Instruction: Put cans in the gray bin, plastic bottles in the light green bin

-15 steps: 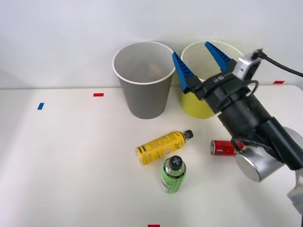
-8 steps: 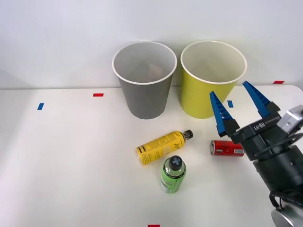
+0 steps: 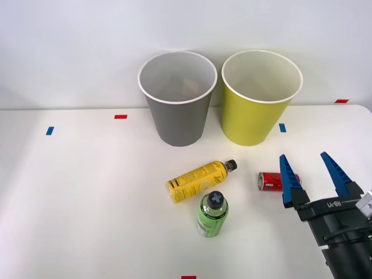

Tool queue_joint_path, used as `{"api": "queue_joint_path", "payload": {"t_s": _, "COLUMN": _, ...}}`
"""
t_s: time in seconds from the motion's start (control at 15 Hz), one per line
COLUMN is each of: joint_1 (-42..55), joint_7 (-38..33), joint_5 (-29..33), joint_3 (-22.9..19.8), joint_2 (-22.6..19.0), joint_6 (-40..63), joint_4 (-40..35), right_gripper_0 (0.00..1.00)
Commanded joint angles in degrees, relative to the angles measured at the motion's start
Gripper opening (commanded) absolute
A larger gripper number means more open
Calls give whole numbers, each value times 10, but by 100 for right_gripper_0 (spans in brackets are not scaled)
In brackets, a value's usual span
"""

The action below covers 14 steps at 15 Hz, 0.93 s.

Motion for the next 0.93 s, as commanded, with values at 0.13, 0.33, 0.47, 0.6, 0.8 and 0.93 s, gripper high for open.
{"api": "queue_joint_path", "payload": {"t_s": 0.13, "joint_1": 60, "joint_7": 18, "joint_5": 0, "joint_3": -2, "joint_2": 18, "joint_6": 2, "joint_4": 0, "right_gripper_0": 100}}
{"api": "queue_joint_path", "payload": {"t_s": 0.33, "joint_1": 75, "joint_7": 36, "joint_5": 2, "joint_3": -4, "joint_2": 20, "joint_6": 2, "joint_4": 0, "right_gripper_0": 100}}
{"api": "queue_joint_path", "payload": {"t_s": 0.47, "joint_1": 70, "joint_7": 48, "joint_5": 3, "joint_3": -9, "joint_2": 24, "joint_6": 2, "joint_4": 0, "right_gripper_0": 100}}
{"api": "queue_joint_path", "payload": {"t_s": 0.6, "joint_1": 58, "joint_7": 61, "joint_5": 4, "joint_3": -9, "joint_2": 35, "joint_6": -21, "joint_4": 20, "right_gripper_0": 100}}
{"api": "queue_joint_path", "payload": {"t_s": 0.8, "joint_1": 11, "joint_7": 75, "joint_5": 15, "joint_3": -8, "joint_2": 50, "joint_6": -105, "joint_4": 118, "right_gripper_0": 100}}
{"api": "queue_joint_path", "payload": {"t_s": 0.93, "joint_1": 13, "joint_7": 88, "joint_5": 18, "joint_3": -9, "joint_2": 53, "joint_6": -105, "joint_4": 123, "right_gripper_0": 100}}
